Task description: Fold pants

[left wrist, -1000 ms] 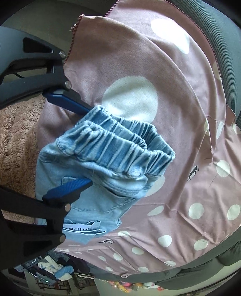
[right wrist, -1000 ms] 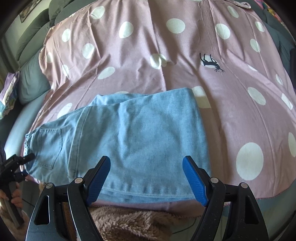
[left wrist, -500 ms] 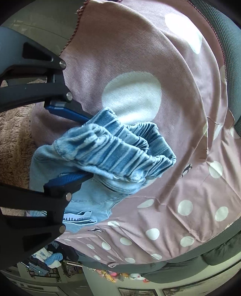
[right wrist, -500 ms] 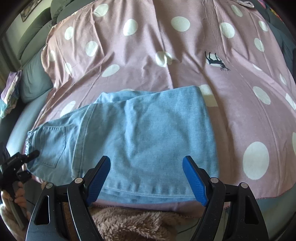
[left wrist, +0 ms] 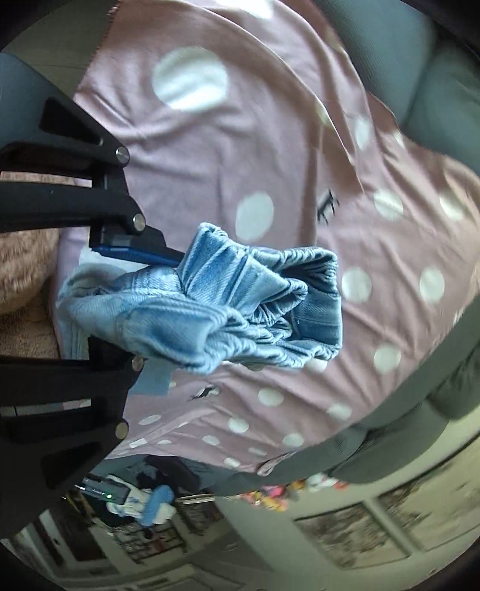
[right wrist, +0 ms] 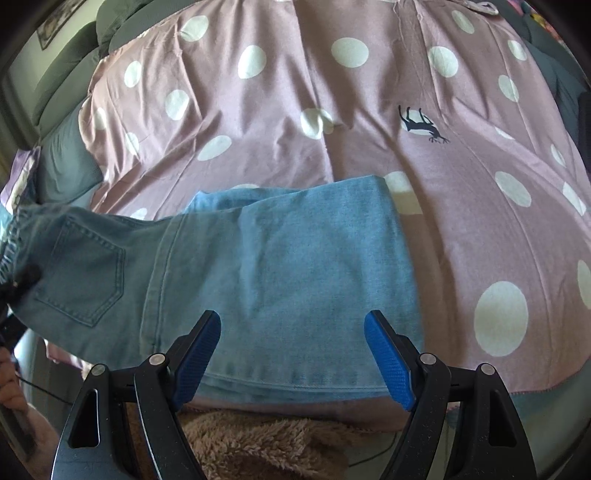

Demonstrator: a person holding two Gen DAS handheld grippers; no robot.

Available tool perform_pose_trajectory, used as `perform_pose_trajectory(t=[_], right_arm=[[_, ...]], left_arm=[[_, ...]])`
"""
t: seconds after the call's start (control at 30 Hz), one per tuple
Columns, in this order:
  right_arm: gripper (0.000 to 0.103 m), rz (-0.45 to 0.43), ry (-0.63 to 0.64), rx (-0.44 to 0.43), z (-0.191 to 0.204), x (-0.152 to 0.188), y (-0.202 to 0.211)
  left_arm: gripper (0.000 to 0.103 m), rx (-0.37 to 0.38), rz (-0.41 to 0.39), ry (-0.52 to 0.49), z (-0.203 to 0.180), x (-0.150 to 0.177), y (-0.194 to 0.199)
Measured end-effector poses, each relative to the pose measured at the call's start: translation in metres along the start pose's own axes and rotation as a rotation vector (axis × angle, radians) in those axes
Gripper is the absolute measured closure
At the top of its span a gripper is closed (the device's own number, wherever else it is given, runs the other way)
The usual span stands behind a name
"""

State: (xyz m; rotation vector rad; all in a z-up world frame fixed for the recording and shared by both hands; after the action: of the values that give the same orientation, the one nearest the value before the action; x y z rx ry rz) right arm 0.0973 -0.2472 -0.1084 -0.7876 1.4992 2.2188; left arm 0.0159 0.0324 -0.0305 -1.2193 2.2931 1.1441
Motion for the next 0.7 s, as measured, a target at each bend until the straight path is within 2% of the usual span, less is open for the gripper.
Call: perform_pose_trajectory(t=[0.13,0.23,0.7], right_arm=[[0.023,-0.007,-0.010,0.002,-0.006,0.000,0.003],[0.023,-0.017,-0.023,0.001,-0.011,-0.001,0.007],[0.023,-0.020,-0.130,0.019,-0.048,0.009,0.011]], left_arm=[[0.076,0.033,0.042,-0.063,-0.030,0.005,-0.017],[0.076,0.022,0.061,-0.121,-0.044,0.008,-0.030],[0.076,0.038,0.239,-0.233,-0.079,0.048,-0.096]])
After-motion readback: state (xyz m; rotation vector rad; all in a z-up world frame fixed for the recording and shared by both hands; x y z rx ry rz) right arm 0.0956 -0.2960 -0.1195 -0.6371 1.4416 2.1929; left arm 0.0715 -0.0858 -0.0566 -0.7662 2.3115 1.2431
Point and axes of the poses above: each gripper's, at about its wrist camera, not at the fingertips, and y roughly against the way its jaws point, z to its left, x to its underside, the point moved 8 cm from there along -y, roughly the way its jaws point, and after that the axes turned 1 degree about x, right-handed, at the moved point
